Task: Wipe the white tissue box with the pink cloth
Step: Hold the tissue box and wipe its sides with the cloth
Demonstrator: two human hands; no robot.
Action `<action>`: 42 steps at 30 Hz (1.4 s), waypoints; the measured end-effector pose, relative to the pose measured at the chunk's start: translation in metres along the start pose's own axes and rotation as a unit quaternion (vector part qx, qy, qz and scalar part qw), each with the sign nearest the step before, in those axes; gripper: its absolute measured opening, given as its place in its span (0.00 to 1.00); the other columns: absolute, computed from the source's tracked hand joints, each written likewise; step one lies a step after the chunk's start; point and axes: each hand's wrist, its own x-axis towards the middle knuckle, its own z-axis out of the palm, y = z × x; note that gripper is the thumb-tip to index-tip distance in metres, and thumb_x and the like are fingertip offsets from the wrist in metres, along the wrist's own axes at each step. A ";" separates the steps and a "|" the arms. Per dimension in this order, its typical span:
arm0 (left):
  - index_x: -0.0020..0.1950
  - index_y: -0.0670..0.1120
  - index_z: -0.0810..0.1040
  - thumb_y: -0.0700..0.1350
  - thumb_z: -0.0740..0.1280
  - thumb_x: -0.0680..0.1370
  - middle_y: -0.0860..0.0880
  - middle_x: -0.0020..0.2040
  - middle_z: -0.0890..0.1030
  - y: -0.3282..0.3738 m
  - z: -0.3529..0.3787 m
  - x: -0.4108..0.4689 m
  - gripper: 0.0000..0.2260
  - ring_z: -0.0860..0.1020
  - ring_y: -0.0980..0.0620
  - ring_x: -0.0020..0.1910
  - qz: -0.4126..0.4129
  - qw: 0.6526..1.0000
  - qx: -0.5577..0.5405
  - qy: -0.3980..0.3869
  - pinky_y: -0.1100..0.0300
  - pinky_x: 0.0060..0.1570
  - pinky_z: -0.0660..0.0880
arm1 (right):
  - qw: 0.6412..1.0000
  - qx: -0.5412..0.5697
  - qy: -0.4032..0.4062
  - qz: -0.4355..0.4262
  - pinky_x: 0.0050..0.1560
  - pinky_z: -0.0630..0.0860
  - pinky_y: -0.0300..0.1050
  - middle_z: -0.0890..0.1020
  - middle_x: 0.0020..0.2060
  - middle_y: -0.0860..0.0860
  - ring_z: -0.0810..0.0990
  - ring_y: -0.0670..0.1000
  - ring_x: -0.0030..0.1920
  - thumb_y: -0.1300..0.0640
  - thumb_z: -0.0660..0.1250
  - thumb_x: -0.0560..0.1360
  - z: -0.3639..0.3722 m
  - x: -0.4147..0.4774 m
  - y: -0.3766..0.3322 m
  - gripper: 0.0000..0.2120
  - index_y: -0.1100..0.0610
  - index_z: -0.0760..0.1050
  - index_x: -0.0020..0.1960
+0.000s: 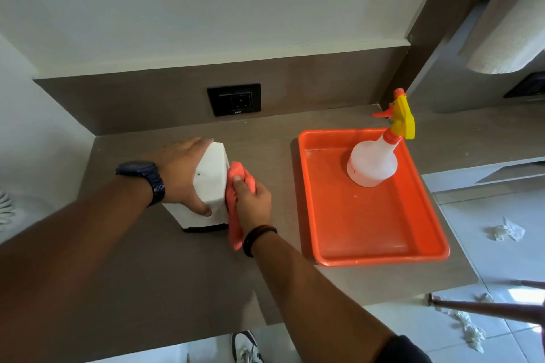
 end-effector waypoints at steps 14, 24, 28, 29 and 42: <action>0.74 0.47 0.55 0.59 0.83 0.43 0.46 0.72 0.66 -0.027 0.004 -0.021 0.66 0.65 0.44 0.70 -0.077 0.970 -0.227 0.046 0.46 0.68 0.66 | 0.798 -0.455 -0.086 -0.385 0.71 0.68 0.60 0.76 0.69 0.55 0.68 0.60 0.72 0.44 0.65 0.78 0.031 0.005 -0.057 0.18 0.49 0.76 0.66; 0.76 0.50 0.41 0.62 0.79 0.45 0.44 0.76 0.60 -0.026 0.005 -0.017 0.70 0.58 0.44 0.74 -0.047 0.972 -0.229 0.037 0.45 0.70 0.64 | 0.695 -0.543 -0.113 -0.458 0.75 0.61 0.62 0.73 0.72 0.56 0.62 0.62 0.77 0.46 0.65 0.76 0.023 0.000 -0.043 0.21 0.52 0.74 0.67; 0.76 0.51 0.37 0.56 0.83 0.51 0.46 0.77 0.57 -0.027 0.009 -0.013 0.69 0.60 0.45 0.74 -0.045 0.972 -0.231 0.029 0.50 0.69 0.65 | 0.691 -0.544 -0.127 -0.459 0.77 0.60 0.61 0.73 0.72 0.57 0.63 0.62 0.76 0.49 0.65 0.77 0.012 0.006 -0.047 0.21 0.54 0.73 0.68; 0.76 0.52 0.36 0.56 0.83 0.51 0.46 0.77 0.57 -0.027 0.011 -0.013 0.69 0.61 0.45 0.73 -0.047 0.971 -0.232 0.032 0.50 0.69 0.65 | 0.699 -0.540 -0.124 -0.451 0.77 0.60 0.60 0.73 0.72 0.58 0.64 0.63 0.76 0.50 0.65 0.77 0.014 0.009 -0.049 0.21 0.54 0.73 0.68; 0.74 0.54 0.31 0.52 0.84 0.51 0.44 0.78 0.54 -0.028 0.019 -0.013 0.71 0.59 0.44 0.74 -0.068 0.955 -0.286 0.047 0.48 0.70 0.64 | 0.679 -0.535 -0.132 -0.484 0.66 0.71 0.60 0.80 0.64 0.55 0.72 0.62 0.68 0.52 0.66 0.76 0.017 0.010 -0.049 0.16 0.54 0.79 0.62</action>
